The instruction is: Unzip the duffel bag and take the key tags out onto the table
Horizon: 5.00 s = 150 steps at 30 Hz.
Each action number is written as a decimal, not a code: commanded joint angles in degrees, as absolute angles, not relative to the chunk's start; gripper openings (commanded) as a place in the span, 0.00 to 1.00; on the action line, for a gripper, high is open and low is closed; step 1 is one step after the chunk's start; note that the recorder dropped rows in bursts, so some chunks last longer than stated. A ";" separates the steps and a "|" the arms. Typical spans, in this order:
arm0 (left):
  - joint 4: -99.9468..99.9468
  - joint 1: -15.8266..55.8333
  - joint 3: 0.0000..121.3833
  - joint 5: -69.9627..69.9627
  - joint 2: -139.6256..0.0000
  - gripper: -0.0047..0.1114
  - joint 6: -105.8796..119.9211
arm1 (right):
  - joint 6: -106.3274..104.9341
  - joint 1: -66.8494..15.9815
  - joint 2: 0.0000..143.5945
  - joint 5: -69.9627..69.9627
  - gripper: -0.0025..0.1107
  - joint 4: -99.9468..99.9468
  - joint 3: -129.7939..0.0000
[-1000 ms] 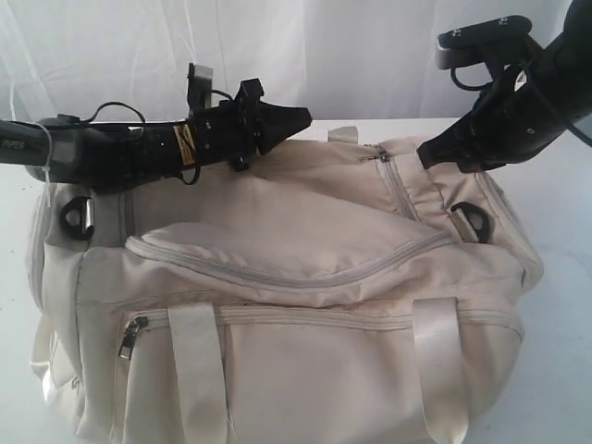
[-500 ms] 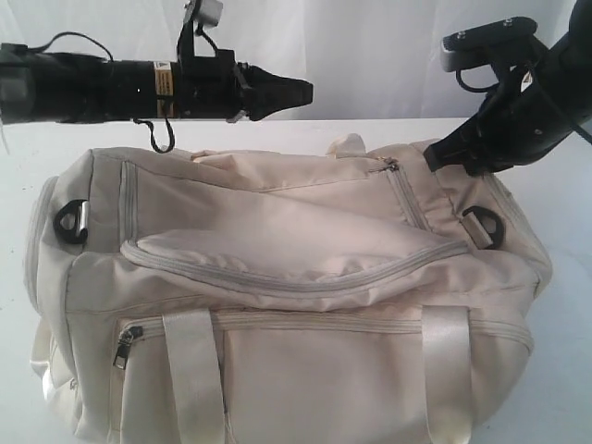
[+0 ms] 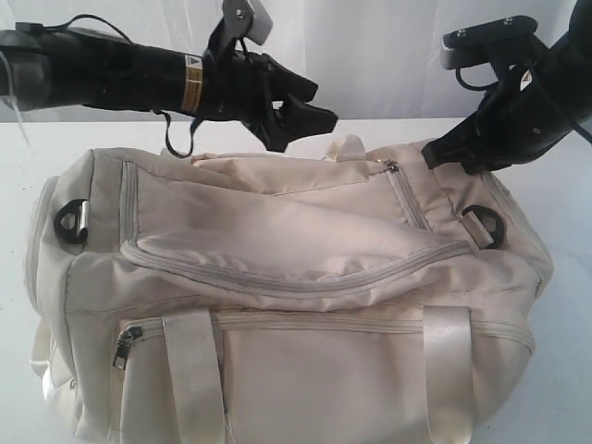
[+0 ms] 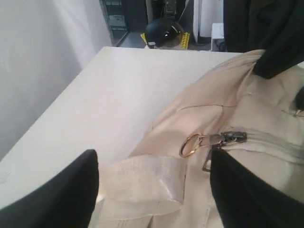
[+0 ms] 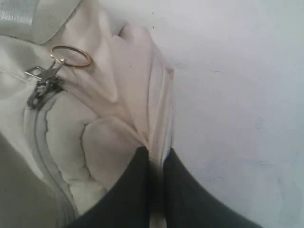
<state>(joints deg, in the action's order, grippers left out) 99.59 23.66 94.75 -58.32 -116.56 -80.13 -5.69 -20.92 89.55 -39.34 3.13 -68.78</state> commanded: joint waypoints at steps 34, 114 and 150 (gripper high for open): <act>99.95 26.35 88.15 -49.82 -118.11 0.04 -75.77 | -6.29 -20.47 88.65 -37.80 0.02 1.89 -68.63; 99.95 26.35 91.07 -50.27 -111.36 0.04 -78.17 | -27.52 -20.48 85.51 -43.11 0.02 -30.28 -71.44; 99.48 26.35 91.46 -66.31 -111.33 0.51 -76.98 | -28.42 -20.58 81.64 -53.30 0.02 -24.09 -71.22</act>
<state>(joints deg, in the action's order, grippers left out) 100.12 26.25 90.71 -61.74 -112.78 -77.06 -28.09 -20.60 82.22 -54.04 -24.14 -71.30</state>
